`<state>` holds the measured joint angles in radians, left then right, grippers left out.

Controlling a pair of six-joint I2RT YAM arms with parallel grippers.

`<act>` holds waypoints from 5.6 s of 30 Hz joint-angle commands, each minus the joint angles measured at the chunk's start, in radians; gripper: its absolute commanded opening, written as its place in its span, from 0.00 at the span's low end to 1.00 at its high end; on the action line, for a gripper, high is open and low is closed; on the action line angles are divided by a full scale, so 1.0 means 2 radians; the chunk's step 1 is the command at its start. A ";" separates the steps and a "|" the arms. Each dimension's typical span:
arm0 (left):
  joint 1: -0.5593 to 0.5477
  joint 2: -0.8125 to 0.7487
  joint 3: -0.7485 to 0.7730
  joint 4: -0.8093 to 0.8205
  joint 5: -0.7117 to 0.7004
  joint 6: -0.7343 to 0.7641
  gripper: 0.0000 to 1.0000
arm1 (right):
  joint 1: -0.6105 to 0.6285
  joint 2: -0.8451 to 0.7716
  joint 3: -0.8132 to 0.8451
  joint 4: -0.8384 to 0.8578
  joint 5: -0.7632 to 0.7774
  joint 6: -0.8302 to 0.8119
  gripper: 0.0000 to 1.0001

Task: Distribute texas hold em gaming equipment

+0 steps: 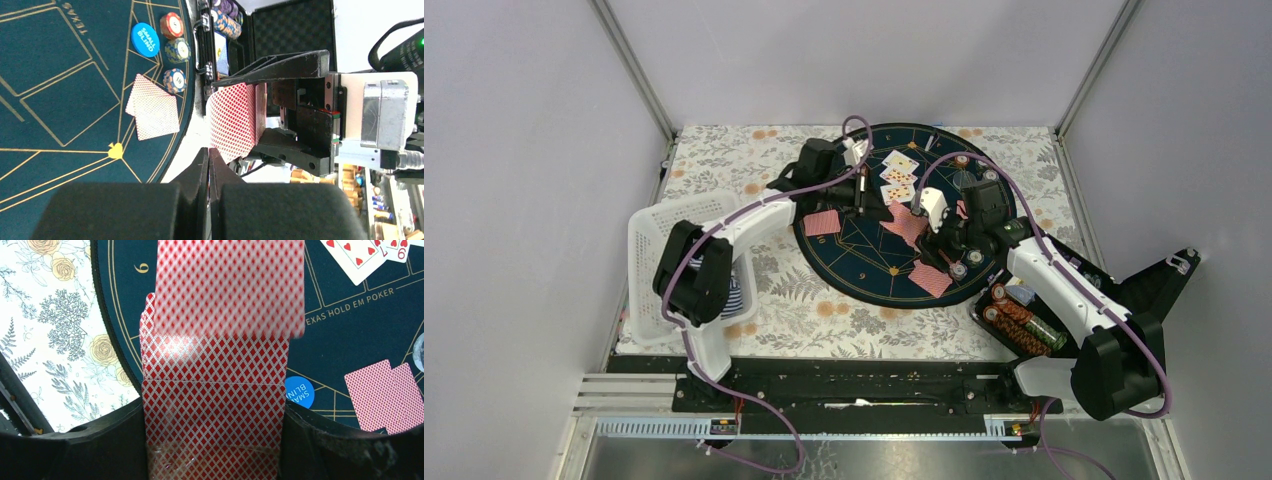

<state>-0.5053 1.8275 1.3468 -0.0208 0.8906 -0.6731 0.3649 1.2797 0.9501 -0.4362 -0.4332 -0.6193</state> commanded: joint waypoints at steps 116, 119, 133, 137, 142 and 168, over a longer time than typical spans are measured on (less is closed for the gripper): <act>-0.058 0.003 0.035 -0.064 -0.075 0.067 0.28 | 0.006 -0.032 0.000 0.025 -0.034 -0.012 0.00; -0.052 -0.001 0.032 -0.063 -0.076 0.064 0.26 | 0.006 -0.033 0.000 0.026 -0.033 -0.012 0.00; -0.029 -0.025 0.006 -0.044 -0.078 0.054 0.06 | 0.006 -0.031 -0.001 0.028 -0.023 -0.011 0.00; -0.005 -0.051 -0.026 0.002 -0.082 0.031 0.00 | 0.006 -0.030 -0.001 0.030 -0.016 -0.009 0.00; 0.031 -0.052 -0.052 0.054 -0.094 -0.003 0.00 | 0.006 -0.028 0.001 0.031 -0.014 -0.007 0.00; -0.001 0.140 -0.012 0.144 -0.165 -0.073 0.01 | 0.005 -0.015 0.001 0.037 0.005 -0.002 0.00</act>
<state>-0.5045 2.0857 1.2648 0.2428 0.6102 -0.8291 0.3668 1.2537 0.9367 -0.4057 -0.4282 -0.6304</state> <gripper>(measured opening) 0.005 0.721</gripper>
